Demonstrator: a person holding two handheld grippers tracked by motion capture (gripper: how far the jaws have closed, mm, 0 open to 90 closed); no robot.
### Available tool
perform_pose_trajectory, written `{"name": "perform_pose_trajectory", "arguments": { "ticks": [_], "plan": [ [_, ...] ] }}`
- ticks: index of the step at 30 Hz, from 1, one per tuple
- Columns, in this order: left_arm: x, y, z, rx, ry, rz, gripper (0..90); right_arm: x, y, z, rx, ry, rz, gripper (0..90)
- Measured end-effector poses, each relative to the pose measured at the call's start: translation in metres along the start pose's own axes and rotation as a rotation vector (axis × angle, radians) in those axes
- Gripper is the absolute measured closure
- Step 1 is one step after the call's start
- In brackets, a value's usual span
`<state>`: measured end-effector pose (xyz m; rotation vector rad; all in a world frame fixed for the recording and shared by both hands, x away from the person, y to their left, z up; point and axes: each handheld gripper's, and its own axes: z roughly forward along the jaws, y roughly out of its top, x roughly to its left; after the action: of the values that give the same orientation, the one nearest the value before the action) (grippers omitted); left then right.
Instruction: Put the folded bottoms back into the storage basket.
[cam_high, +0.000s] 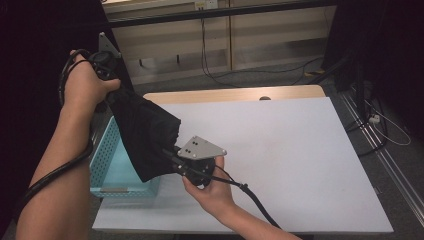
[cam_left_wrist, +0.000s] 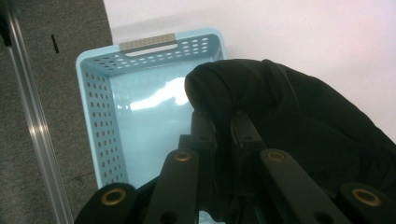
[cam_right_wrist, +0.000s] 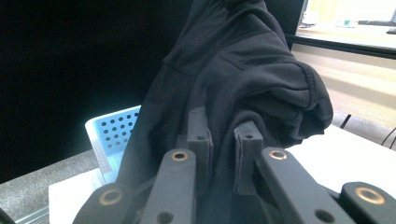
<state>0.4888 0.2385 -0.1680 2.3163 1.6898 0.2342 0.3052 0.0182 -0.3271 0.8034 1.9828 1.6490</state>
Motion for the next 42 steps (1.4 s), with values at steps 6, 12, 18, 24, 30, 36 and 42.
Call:
{"name": "perform_pose_trajectory", "arguments": {
  "ticks": [6, 12, 18, 24, 30, 36, 42],
  "plan": [
    [0.013, -0.006, -0.002, -0.007, 0.007, -0.024, 82.7, 0.007, 0.000, 0.010, -0.005, 0.009, 0.000, 80.9],
    [0.021, -0.008, -0.004, -0.018, 0.009, -0.035, 82.7, 0.012, 0.001, 0.017, -0.009, 0.025, 0.001, 80.9],
    [0.025, -0.009, -0.008, -0.022, 0.010, -0.044, 82.7, 0.013, 0.003, 0.020, -0.013, 0.031, 0.005, 80.9],
    [0.029, -0.012, -0.010, -0.014, 0.027, -0.051, 82.7, 0.018, 0.006, 0.023, -0.015, 0.043, 0.007, 80.9],
    [0.037, -0.016, -0.011, -0.018, 0.031, -0.064, 82.7, 0.024, 0.009, 0.027, -0.018, 0.053, 0.000, 80.8],
    [0.045, -0.019, -0.011, -0.017, 0.034, -0.064, 82.7, 0.030, 0.008, 0.034, -0.013, 0.067, -0.007, 80.8],
    [0.052, -0.021, -0.007, -0.022, 0.035, -0.077, 82.7, 0.036, 0.007, 0.041, -0.010, 0.082, -0.007, 80.6]
  ]
}}
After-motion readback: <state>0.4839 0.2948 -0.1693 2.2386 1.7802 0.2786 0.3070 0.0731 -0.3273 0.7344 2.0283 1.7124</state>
